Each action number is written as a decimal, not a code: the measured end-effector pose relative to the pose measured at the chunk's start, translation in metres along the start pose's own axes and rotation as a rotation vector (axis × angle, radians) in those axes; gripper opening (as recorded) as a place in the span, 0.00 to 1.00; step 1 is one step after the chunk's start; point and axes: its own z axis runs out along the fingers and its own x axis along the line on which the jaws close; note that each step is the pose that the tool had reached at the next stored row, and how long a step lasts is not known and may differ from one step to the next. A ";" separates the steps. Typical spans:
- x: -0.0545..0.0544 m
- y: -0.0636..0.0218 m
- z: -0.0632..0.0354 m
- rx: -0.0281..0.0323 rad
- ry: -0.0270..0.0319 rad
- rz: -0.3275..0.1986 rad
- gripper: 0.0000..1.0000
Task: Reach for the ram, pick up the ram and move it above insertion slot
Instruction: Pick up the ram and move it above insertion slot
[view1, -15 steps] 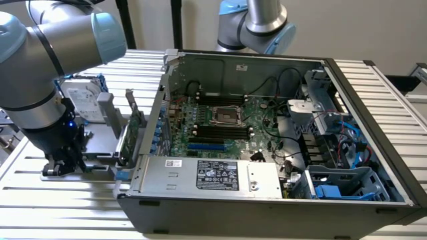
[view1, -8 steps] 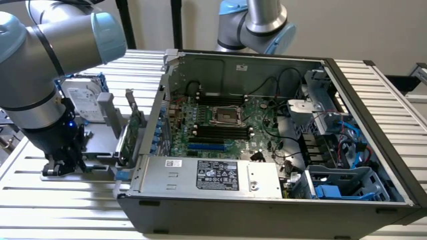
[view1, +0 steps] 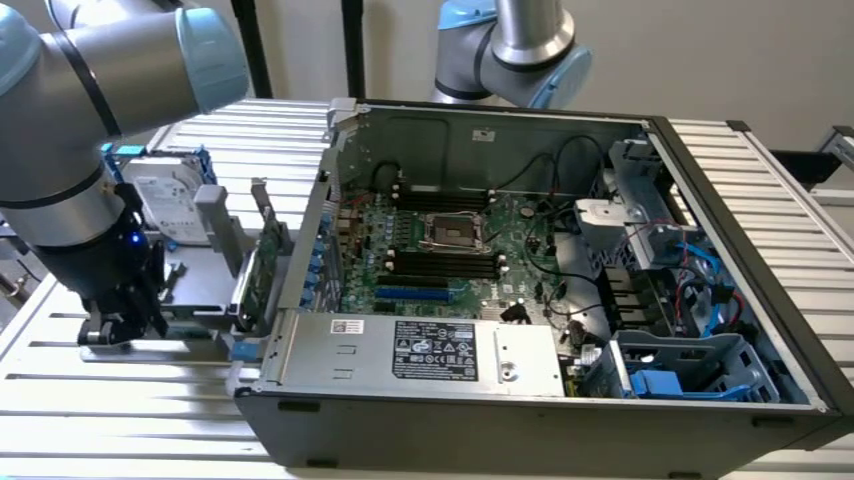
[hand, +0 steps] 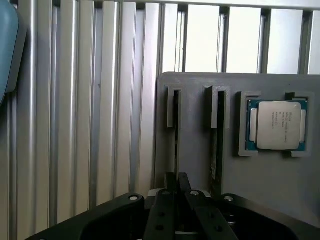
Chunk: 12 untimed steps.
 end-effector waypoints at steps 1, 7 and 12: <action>0.000 0.0001 -0.0027 0.0001 0.0000 0.000 0.13; 0.000 0.0008 -0.0262 0.0000 0.0001 0.000 0.13; 0.000 0.0013 -0.0487 0.0000 0.0000 0.000 0.13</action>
